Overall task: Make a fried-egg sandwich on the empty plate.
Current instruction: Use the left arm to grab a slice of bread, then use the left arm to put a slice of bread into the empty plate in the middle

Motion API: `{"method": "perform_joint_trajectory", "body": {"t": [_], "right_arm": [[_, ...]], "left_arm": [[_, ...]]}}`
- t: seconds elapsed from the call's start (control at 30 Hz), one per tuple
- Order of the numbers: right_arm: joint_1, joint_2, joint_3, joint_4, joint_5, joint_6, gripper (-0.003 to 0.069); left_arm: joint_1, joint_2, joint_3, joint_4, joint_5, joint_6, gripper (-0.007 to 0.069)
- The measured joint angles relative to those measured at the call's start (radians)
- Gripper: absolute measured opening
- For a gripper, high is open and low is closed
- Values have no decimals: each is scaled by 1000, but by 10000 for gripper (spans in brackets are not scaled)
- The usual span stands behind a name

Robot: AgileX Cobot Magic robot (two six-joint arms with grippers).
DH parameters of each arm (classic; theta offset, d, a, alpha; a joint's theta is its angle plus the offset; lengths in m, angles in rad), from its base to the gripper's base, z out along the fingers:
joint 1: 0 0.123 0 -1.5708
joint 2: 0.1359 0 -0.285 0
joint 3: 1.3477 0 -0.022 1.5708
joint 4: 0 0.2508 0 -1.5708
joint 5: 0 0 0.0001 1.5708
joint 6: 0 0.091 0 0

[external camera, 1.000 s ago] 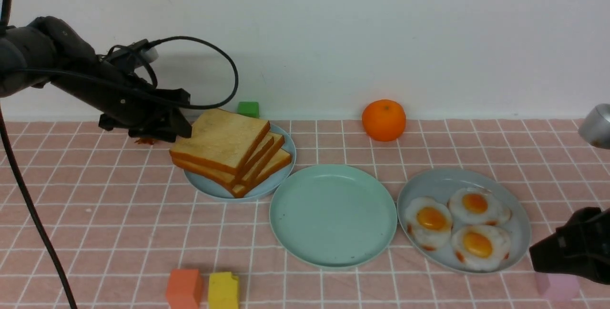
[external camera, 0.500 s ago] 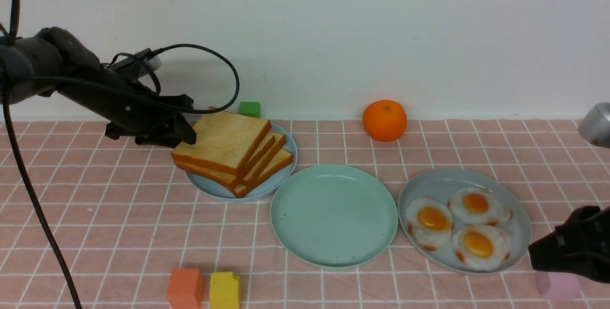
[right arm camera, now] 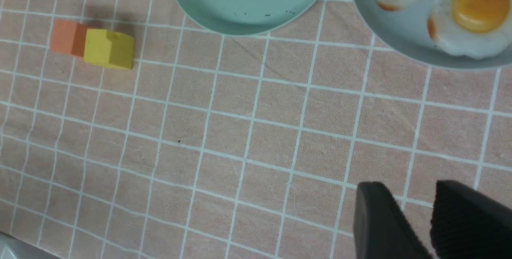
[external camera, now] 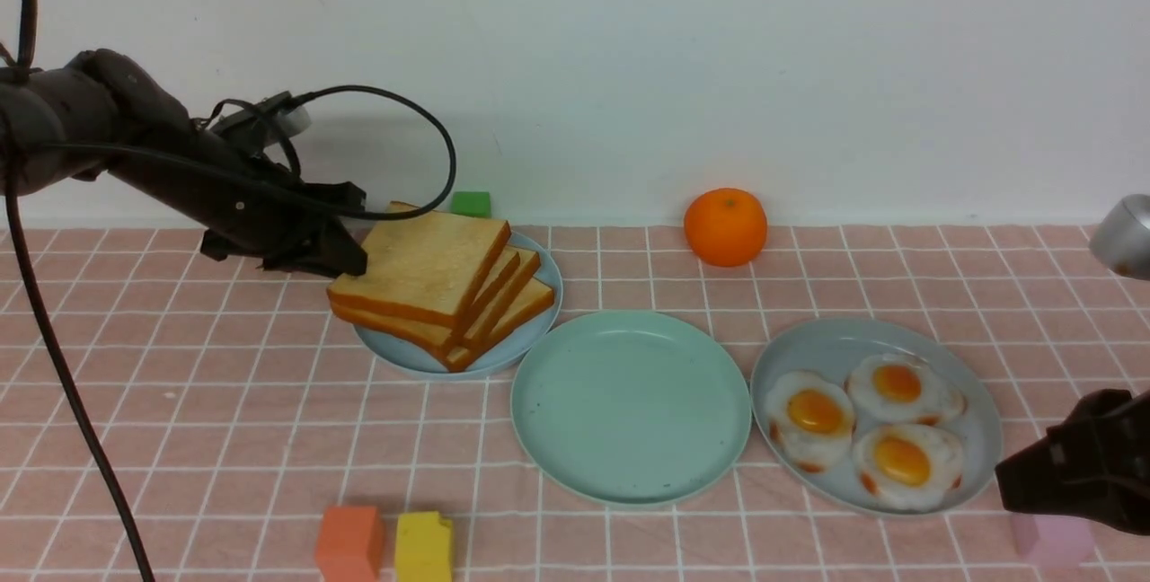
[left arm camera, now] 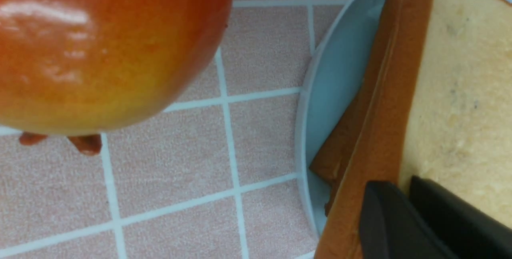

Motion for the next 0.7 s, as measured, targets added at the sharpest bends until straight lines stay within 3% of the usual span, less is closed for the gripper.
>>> {"method": "perform_joint_trajectory", "body": {"t": [0.5,0.7], "right_arm": [[0,0,0,1,1,0,239],[0,0,0,-34,-1,11,239]], "left_arm": [[0,-118,2,20,49,27,71],[-13,-142,2,-102,123,152,71]]}}
